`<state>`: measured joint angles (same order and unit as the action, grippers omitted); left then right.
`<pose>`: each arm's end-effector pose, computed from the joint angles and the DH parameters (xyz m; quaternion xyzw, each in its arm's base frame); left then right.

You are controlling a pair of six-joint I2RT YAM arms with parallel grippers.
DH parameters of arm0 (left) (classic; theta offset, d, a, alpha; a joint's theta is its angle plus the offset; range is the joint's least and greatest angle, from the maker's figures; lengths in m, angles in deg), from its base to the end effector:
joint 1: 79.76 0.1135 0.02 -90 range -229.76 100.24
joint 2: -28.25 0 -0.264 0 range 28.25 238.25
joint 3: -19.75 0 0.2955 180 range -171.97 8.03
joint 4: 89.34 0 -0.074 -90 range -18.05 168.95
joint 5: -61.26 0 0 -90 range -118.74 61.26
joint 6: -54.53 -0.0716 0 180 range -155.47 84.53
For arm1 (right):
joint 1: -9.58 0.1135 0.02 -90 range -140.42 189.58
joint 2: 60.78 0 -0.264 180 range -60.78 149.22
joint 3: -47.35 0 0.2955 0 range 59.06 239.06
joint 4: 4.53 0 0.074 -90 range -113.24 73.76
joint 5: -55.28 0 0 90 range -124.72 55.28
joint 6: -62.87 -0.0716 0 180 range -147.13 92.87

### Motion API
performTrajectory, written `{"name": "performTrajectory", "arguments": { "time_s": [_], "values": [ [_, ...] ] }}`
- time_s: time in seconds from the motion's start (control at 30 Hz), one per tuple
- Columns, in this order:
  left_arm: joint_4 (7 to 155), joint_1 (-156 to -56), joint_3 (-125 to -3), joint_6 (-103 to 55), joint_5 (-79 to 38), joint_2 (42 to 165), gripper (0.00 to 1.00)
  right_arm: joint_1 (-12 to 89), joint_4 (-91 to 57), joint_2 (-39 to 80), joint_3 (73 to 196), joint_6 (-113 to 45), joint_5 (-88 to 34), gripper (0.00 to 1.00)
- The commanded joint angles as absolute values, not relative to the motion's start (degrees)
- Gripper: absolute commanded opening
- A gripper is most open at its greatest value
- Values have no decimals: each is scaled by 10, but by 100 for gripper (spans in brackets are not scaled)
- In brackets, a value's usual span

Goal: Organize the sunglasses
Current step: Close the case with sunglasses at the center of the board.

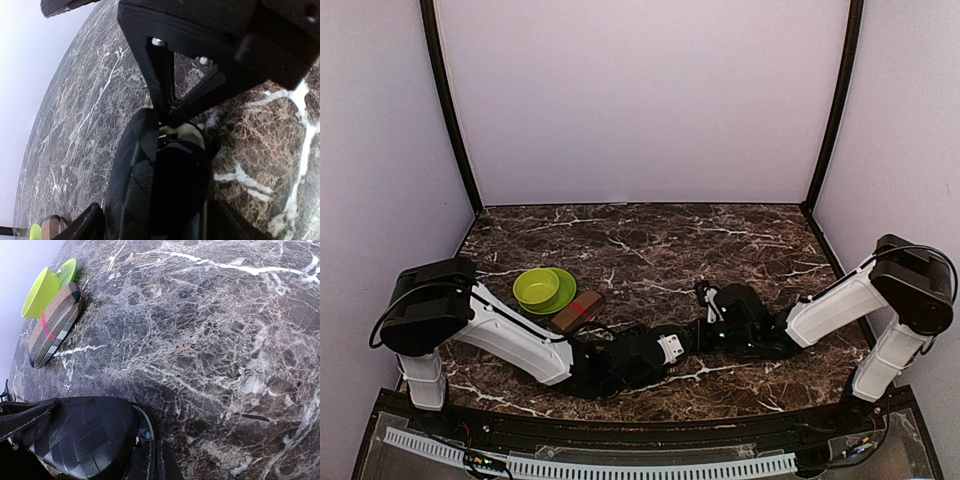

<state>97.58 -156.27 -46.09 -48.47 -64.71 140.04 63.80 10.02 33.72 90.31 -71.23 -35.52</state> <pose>0.1403 -0.4044 0.0632 0.5102 0.7032 0.0216 0.4947 0.2001 0.2759 0.0577 -0.0758 0.8917 0.3335 0.2966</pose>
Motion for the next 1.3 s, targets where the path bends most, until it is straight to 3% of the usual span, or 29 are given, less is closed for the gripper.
{"name": "performTrajectory", "arguments": {
  "time_s": [0.0, 0.47, 0.7, 0.8, 1.13, 1.27],
  "values": [
    [852, -1584, -428, -447, -580, 1445, 64, 625, 97, 321, 883, -715, -352, 4],
    [865, -1601, -428, -456, -624, 1455, 55, 611, 105, 309, 863, -715, -352, 4],
    [880, -1613, -436, -499, -641, 1447, 46, 604, 100, 311, 864, -715, -352, 4],
    [886, -1613, -439, -515, -632, 1441, 38, 601, 97, 311, 864, -715, -352, 4],
    [895, -1612, -435, -537, -604, 1425, 94, 601, 100, 309, 862, -715, -352, 4],
    [895, -1612, -435, -536, -594, 1421, 99, 601, 105, 310, 855, -715, -352, 4]
  ]
}}
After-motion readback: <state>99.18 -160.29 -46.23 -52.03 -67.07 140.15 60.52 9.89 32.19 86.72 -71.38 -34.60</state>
